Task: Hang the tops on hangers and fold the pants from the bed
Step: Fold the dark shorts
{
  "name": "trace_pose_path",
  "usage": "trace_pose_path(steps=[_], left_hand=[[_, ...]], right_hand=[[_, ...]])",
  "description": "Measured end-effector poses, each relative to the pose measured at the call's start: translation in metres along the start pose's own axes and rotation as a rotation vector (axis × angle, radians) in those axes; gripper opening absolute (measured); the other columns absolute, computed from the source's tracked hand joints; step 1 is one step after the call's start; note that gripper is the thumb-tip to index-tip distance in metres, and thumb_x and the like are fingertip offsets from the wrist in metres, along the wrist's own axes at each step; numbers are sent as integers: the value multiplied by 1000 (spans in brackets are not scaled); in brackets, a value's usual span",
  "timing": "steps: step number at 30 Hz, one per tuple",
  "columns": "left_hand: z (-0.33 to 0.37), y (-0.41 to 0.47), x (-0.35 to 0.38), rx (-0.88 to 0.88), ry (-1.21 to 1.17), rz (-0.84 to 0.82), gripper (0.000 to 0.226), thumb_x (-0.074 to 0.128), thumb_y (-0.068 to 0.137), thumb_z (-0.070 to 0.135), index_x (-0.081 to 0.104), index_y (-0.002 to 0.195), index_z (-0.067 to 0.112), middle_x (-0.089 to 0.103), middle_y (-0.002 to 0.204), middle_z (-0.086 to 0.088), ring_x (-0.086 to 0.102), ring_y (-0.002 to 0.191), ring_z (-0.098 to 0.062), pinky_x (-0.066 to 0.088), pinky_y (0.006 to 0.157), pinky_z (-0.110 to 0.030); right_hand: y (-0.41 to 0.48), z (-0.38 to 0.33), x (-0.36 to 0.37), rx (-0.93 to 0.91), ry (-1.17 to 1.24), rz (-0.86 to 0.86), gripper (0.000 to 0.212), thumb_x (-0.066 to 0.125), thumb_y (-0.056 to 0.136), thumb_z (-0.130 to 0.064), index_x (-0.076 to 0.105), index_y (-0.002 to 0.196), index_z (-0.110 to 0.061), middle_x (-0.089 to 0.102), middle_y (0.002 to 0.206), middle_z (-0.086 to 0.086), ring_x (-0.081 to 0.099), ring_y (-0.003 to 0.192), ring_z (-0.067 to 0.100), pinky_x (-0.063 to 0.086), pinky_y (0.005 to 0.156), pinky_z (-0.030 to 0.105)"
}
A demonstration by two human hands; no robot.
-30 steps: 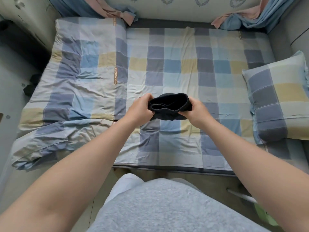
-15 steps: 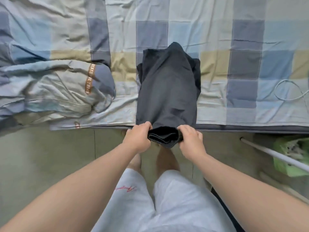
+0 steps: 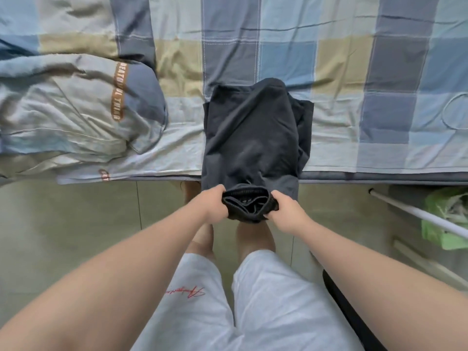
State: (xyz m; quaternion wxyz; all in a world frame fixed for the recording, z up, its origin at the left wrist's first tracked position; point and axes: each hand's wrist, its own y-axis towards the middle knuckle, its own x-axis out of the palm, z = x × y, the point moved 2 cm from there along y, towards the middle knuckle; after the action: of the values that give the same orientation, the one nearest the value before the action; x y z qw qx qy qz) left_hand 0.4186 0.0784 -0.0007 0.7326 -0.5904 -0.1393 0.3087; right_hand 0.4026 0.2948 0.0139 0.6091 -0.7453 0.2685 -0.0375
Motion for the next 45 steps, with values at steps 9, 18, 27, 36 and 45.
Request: trace_pose_path(steps=[9, 18, 27, 36, 45], left_hand=[[62, 58, -111, 99, -332, 287, 26, 68, 89, 23, 57, 112, 18, 64, 109, -1, 61, 103, -24, 46, 85, -33], [67, 101, -135, -85, -360, 509, 75, 71, 82, 39, 38, 147, 22, 45, 147, -6, 42, 136, -30, 36, 112, -46], [21, 131, -83, -183, -655, 494, 91, 75, 68, 69, 35, 133, 19, 56, 131, 1, 56, 116, -27, 42, 87, -38], [14, 135, -90, -23, -547, 430, 63, 68, 83, 62, 50, 127, 20, 62, 121, 6, 58, 115, -23, 39, 90, -31], [-27, 43, -119, -98, -226, 166, 45, 70, 84, 58, 64, 107, 19, 67, 96, 1, 64, 84, -20, 49, 85, -33]], right_hand=[[78, -55, -103, 5, 433, 225, 18, 69, 90, -23, 61, 106, -24, 68, 102, -1, 64, 101, 25, 51, 93, 40], [128, -65, -144, 113, 356, 438, 64, 64, 90, -42, 40, 146, -22, 43, 147, 6, 42, 135, 30, 36, 113, 44], [149, -4, -101, 192, 733, 371, 100, 79, 75, -58, 27, 151, -18, 45, 149, 3, 50, 131, 24, 43, 110, 46], [135, -13, -65, 106, 896, 276, 46, 86, 76, -36, 60, 114, -31, 67, 99, -20, 65, 88, -1, 48, 68, 17], [20, -48, -2, 296, 1165, 275, 39, 86, 76, -29, 67, 107, -16, 75, 93, 4, 74, 72, 18, 56, 59, 26]])
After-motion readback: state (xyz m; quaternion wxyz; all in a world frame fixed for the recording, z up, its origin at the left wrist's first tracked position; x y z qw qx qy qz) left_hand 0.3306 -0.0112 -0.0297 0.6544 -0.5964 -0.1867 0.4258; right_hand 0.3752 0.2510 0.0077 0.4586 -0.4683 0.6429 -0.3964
